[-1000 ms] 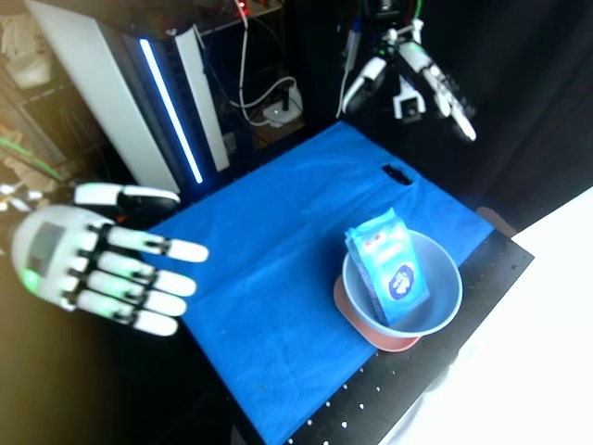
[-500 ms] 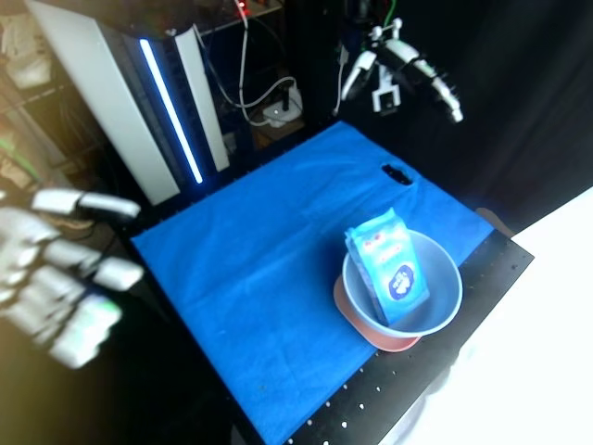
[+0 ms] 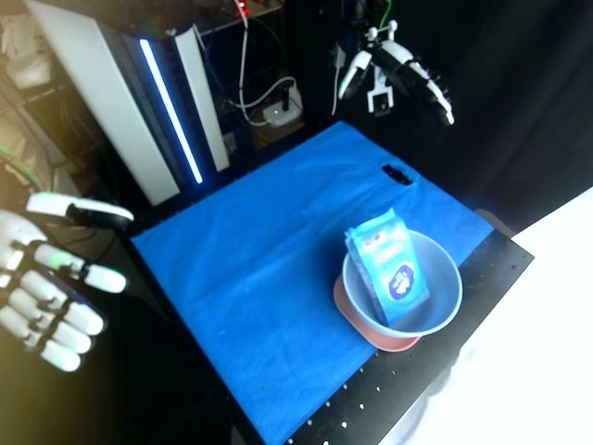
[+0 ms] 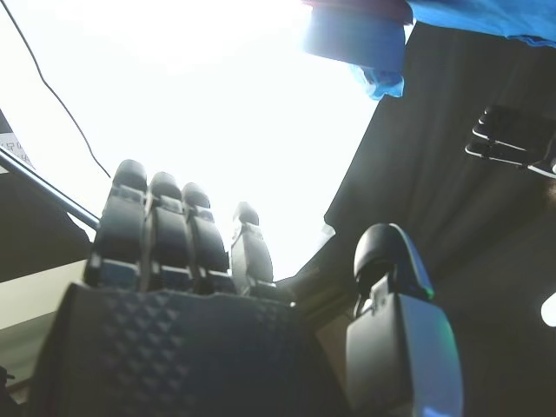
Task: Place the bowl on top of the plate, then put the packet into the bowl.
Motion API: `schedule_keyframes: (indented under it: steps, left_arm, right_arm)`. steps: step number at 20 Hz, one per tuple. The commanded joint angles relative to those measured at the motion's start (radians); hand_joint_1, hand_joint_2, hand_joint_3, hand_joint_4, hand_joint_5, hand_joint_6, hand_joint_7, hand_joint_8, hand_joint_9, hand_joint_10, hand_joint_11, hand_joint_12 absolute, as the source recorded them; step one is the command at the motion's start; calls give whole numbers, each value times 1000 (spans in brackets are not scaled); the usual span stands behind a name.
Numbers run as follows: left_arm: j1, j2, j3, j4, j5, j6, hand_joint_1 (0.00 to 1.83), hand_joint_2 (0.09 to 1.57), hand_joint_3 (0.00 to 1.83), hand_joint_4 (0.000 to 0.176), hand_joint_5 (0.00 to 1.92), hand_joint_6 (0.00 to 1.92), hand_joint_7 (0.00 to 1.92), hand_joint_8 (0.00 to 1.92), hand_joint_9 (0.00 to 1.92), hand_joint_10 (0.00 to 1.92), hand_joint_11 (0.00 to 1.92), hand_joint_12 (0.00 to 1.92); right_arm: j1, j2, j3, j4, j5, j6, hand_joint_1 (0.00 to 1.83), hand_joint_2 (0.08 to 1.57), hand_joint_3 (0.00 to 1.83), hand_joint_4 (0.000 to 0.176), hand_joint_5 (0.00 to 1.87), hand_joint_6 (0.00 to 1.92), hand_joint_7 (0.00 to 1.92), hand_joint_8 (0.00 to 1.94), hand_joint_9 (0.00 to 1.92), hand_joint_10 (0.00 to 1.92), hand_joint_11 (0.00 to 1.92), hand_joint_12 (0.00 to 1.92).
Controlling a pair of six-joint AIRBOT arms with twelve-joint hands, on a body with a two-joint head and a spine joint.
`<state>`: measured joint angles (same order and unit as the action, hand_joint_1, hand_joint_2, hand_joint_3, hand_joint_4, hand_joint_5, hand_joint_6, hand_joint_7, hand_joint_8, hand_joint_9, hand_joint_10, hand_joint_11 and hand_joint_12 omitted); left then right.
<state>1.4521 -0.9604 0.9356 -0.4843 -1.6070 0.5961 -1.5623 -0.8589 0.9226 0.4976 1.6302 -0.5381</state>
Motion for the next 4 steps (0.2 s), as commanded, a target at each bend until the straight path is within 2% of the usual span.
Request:
schedule_keyframes:
  steps: [1,4]
  left_arm:
    - [-3,-1,1,8,-124,-11,586,767,1,176,0,0,0,0,0,0,0,0]
    - [-3,-1,0,9,-124,-7,580,777,4,176,0,0,0,0,0,0,0,0]
  right_arm:
    - [9,0,4,5,126,8,236,1101,0,176,0,0,4,2,0,0,0,0]
    - [9,-7,4,5,126,8,244,1098,0,176,0,0,13,3,0,0,0,0]
